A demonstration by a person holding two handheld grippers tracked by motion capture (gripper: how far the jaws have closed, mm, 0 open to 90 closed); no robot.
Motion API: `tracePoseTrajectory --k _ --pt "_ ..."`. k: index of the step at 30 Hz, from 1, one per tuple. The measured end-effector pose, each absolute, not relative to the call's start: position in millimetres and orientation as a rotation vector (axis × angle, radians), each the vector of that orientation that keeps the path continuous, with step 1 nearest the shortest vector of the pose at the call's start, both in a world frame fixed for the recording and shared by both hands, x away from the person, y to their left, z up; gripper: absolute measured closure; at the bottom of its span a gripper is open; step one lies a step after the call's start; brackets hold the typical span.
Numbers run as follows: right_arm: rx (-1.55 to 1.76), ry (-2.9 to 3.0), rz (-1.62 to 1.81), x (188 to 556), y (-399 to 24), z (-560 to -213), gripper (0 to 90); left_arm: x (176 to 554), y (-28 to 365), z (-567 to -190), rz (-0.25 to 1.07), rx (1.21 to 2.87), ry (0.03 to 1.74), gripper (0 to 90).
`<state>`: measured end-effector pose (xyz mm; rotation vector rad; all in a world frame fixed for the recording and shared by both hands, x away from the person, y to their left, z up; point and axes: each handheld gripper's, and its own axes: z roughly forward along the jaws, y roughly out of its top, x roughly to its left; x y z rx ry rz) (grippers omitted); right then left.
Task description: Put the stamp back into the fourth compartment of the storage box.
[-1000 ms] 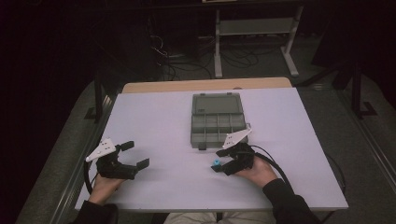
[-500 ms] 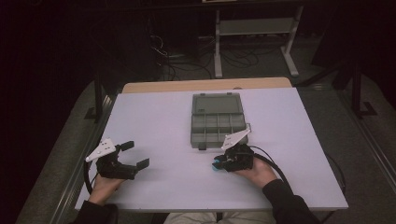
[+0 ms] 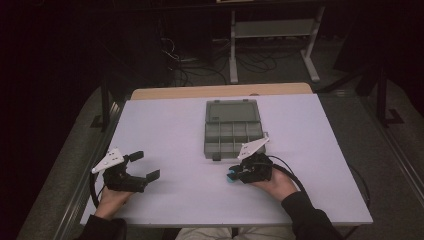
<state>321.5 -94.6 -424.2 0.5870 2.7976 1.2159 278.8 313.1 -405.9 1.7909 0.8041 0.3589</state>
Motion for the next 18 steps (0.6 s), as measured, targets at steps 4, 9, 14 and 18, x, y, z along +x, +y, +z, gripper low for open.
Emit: tracePoseTrajectory --k 4,9,14,18 --pt "0.58 2.799 1.214 321.1 -94.5 -420.4 71.8 278.9 312.9 -406.0 0.359 1.79 0.805 0.0" --pt "0.577 2.782 1.223 322.0 -97.3 -412.2 71.8 278.9 312.9 -406.0 0.358 1.79 0.805 0.0" --pt "0.579 2.771 1.238 323.4 -100.2 -404.2 71.8 278.9 312.8 -406.0 0.357 1.792 0.804 0.0" --pt "0.576 2.766 1.25 323.8 -100.9 -398.8 71.8 278.9 312.8 -406.0 0.357 1.791 0.804 0.0"
